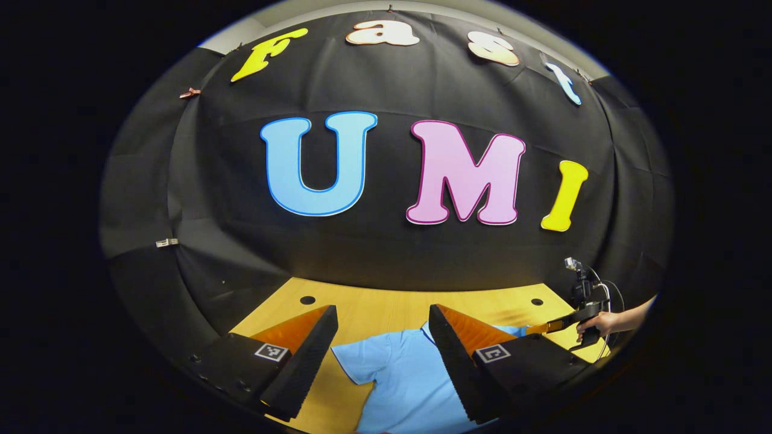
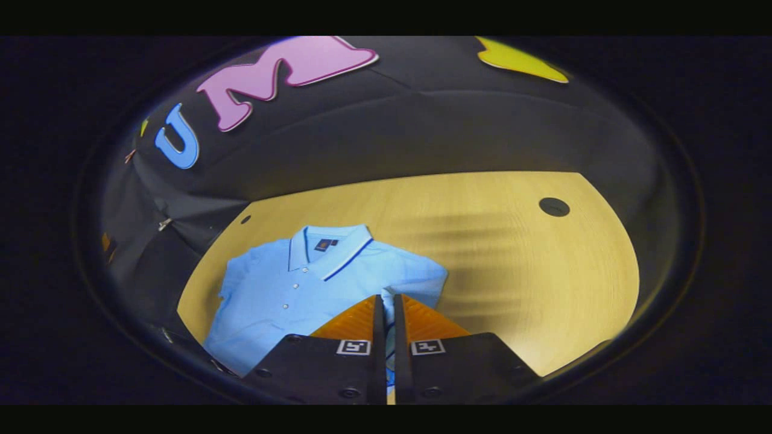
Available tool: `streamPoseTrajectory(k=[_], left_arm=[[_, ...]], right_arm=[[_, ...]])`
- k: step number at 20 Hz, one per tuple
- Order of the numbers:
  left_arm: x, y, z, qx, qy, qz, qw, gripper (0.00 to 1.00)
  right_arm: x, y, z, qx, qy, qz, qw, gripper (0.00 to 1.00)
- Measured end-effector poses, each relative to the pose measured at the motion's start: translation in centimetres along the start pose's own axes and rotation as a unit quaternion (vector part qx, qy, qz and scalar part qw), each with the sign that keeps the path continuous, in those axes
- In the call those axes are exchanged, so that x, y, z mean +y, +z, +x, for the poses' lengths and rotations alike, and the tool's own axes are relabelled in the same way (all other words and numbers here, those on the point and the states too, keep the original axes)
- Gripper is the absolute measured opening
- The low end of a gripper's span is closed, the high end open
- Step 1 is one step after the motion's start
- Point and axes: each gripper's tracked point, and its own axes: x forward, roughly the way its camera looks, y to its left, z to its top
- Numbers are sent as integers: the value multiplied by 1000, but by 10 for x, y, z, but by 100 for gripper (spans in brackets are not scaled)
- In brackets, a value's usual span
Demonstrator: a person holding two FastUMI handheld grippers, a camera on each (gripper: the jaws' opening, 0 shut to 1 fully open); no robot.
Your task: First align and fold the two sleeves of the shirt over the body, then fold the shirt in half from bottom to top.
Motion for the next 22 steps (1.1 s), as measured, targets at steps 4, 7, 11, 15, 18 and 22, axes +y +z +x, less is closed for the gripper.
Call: streamPoseTrajectory(k=[4, 7, 11, 15, 18, 22], left_arm=[[10, -11, 10, 13, 1, -5, 1000, 96], [17, -23, 16, 22, 4, -8, 1000, 96], [25, -43, 27, 44, 14, -17, 999, 97], [29, -61, 48, 61, 11, -28, 998, 97], [42, -74, 71, 79, 16, -24, 996, 97], [64, -104, 116, 120, 33, -23, 992, 97]], right_arm=[[18, -17, 20, 27, -5, -5, 1000, 10], [31, -26, 28, 40, 6, 0, 999, 7], [56, -36, 27, 54, 46, -3, 997, 42], [66, -33, 10, 41, 57, -12, 997, 97], [69, -29, -13, 25, 59, -12, 998, 96], [60, -37, -49, 17, 50, -19, 998, 96]])
